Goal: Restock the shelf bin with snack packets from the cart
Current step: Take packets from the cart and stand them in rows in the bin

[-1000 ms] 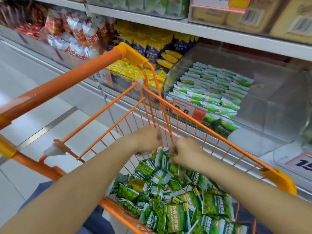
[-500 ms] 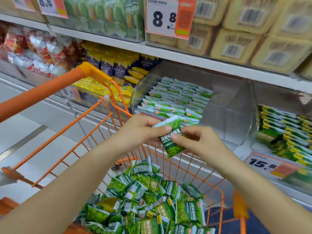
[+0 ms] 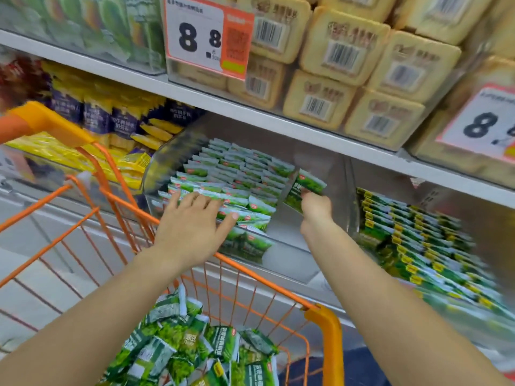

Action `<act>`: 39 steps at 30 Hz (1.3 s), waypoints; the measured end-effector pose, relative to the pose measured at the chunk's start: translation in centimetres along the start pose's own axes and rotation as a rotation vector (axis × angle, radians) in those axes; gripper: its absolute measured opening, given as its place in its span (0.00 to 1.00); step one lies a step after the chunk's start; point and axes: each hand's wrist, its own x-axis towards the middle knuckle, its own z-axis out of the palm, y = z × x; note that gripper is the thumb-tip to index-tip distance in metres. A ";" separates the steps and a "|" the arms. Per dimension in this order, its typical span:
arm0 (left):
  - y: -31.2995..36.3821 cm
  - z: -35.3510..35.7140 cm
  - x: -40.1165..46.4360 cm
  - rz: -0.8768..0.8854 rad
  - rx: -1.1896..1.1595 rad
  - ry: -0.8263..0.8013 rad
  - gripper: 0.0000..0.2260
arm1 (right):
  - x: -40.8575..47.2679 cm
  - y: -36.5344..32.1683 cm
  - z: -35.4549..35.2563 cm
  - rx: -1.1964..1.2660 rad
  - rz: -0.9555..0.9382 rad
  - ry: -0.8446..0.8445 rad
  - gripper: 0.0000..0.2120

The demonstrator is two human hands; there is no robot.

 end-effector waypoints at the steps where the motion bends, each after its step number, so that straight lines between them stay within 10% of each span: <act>1: -0.1 0.2 -0.1 0.009 0.003 0.019 0.36 | 0.6 0.2 0.6 -0.109 0.046 0.019 0.08; 16: 0.1 0.6 0.1 -0.013 -0.014 0.098 0.32 | 8.9 2.0 3.2 -0.906 -0.248 0.199 0.14; 39: 0.3 0.2 -0.1 -0.023 -0.023 0.098 0.29 | 10.3 3.1 4.0 -0.624 -0.399 0.168 0.21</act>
